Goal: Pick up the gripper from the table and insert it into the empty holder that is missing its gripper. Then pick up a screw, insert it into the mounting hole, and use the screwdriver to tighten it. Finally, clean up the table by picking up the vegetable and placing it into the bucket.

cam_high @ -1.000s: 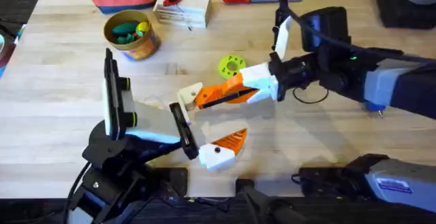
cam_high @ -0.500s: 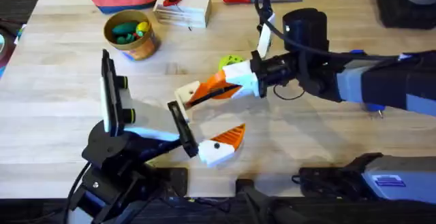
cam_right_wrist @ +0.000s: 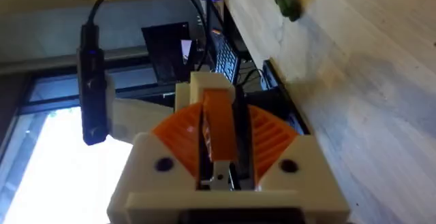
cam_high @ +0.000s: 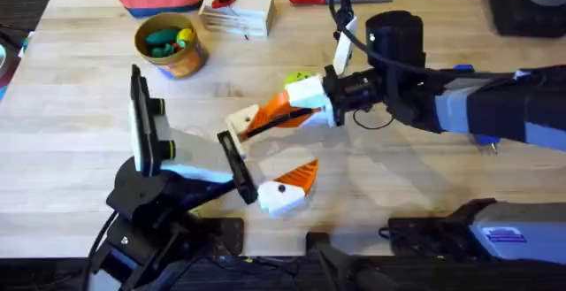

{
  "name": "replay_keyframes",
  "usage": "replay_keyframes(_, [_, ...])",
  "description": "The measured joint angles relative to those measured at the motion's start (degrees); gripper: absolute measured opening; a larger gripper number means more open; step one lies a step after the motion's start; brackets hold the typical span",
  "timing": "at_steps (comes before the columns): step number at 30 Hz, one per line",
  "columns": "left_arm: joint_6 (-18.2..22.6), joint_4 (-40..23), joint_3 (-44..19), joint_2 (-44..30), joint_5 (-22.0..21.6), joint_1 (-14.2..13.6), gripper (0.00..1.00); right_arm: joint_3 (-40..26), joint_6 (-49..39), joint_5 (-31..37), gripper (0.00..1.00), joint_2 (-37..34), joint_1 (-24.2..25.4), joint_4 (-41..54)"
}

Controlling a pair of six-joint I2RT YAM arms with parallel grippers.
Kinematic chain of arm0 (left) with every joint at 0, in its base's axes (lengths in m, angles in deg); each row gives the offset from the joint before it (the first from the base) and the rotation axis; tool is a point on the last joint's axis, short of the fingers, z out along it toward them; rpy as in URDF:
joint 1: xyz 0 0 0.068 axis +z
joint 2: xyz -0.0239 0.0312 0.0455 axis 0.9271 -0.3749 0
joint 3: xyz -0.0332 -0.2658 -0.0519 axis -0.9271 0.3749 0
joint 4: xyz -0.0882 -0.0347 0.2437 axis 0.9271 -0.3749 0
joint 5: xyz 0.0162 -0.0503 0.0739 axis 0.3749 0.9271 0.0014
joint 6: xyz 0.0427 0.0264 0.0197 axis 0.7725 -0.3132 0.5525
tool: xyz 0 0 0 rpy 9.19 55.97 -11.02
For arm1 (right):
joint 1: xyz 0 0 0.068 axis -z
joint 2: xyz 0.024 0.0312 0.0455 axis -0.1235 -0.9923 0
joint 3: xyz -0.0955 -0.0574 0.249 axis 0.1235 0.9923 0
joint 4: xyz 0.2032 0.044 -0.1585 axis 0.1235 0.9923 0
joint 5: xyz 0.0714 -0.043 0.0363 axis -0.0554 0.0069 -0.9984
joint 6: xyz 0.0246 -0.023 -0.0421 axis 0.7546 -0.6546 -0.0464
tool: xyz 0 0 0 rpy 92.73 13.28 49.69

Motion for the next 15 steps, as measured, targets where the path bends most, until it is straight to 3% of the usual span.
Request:
replay_keyframes(4, [1.08,0.0,0.0,0.0,1.56,-0.79,0.985,0.0,-1.15,-1.89,0.543,-1.05,0.44,-1.81])
replay_keyframes(10, [1.59,-0.02,0.0,0.0,2.2,-0.79,0.985,0.02,-2.06,-5.28,0.891,-1.32,2.22,-4.78])
replay_keyframes(15, [1.69,0.0,0.0,0.0,2.2,-0.79,0.985,0.0,-3.63,-4.71,0.991,-1.32,2.38,-4.81])
